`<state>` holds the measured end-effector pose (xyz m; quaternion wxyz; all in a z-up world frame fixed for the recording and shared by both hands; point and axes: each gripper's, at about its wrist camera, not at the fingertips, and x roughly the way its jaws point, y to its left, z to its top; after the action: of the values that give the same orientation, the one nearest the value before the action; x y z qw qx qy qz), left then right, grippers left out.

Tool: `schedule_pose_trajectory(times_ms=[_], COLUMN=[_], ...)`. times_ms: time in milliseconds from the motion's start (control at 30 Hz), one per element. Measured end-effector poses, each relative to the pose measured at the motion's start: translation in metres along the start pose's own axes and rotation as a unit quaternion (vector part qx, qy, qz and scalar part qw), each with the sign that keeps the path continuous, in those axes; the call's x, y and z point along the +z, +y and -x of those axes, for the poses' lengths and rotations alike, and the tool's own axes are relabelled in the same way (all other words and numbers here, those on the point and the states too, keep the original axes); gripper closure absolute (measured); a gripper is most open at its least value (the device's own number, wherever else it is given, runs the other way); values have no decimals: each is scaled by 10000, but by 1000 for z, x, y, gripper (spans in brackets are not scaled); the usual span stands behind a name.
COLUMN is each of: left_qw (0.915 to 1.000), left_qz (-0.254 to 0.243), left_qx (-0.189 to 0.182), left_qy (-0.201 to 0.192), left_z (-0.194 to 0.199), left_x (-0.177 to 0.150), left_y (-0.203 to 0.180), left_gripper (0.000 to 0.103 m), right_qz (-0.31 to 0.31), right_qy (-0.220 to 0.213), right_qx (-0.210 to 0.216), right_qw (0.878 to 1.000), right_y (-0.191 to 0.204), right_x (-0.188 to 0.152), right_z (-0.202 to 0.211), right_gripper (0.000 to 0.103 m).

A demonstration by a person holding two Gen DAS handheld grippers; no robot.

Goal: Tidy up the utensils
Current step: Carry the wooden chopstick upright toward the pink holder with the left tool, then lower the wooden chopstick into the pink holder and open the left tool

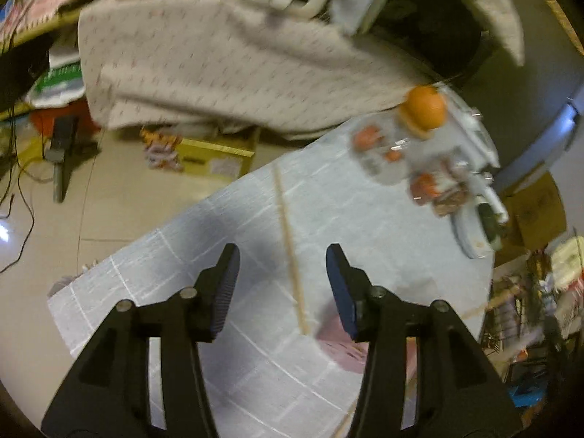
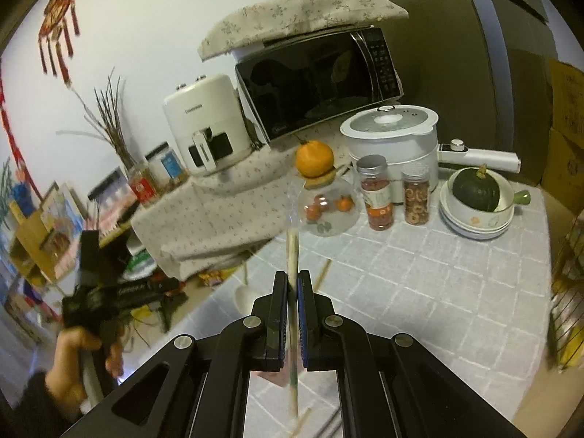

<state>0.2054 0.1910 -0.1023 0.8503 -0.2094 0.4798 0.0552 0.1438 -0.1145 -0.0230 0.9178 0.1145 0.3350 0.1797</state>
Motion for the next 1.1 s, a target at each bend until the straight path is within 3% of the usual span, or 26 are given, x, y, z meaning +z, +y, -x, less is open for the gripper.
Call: schedule_pose_trajectory(times_ms=[133,300,567,833,933,1100], left_qw=[9998,9989,9942,9924,9941,9934], left_qz=[-42,-179,-261,-455,-558,-724], left_qx=[45,59,642,1017,919,614], left_qy=[176,420,828,518,156,-645], left_z=[-40,-97,-160,-153,-125,-45], left_x=[23,54,63,60,58,51], left_y=[-1,-21,-31,-39,-43,-51], left_gripper=[55,70,88,97,97,97], right_qz=[93,431,478,385,337,303], right_qy=[138,147,233,286,258,126], right_qx=[-81,-79,47,-57,-102,-131], right_qw=[9998,9989,9986,9988,9990,9994], right_y=[-12,-22,-34,-45,-48,-48], right_x=[-1,2,7,6,6,7], right_z=[-1,-1,4,7,9,18], right_gripper=[98,98,98,98,98,98])
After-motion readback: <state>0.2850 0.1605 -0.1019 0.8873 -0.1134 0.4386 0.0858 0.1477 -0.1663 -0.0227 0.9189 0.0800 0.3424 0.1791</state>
